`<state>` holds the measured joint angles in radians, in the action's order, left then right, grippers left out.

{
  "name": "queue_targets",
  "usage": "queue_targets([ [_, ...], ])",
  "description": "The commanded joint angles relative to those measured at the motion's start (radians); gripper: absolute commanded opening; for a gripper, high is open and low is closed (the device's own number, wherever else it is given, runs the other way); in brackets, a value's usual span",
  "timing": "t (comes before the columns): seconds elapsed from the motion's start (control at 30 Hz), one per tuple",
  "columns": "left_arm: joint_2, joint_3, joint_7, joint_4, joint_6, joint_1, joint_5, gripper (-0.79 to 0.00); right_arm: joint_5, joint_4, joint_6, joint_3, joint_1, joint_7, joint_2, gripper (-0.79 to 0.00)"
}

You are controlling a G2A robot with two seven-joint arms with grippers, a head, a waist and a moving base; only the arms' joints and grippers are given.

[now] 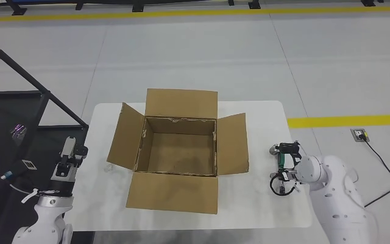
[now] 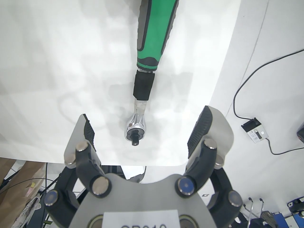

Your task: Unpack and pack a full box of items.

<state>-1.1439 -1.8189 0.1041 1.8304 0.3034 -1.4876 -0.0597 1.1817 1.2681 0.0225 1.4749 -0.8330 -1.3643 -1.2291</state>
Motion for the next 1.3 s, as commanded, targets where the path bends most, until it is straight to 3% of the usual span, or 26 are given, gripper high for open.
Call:
queue_targets([
  [0.0,0.0,0.0,0.0,0.0,0.0,0.0,0.0,0.0,-0.013,-0.013,0.003,0.004,0.002,0.014,0.001,-0.209],
  [0.2,0.0,0.0,0.0,0.0,0.0,0.0,0.0,0.0,-0.042,-0.04,0.01,0.012,0.009,0.018,0.005,-0.431],
  [0.3,0.0,0.0,0.0,0.0,0.0,0.0,0.0,0.0,-0.047,-0.043,0.013,0.01,0.011,0.018,0.007,-0.468],
  [1.27,0.0,0.0,0.0,0.0,0.0,0.0,0.0,0.0,-0.113,-0.178,0.009,-0.047,0.076,0.05,0.016,-0.563],
])
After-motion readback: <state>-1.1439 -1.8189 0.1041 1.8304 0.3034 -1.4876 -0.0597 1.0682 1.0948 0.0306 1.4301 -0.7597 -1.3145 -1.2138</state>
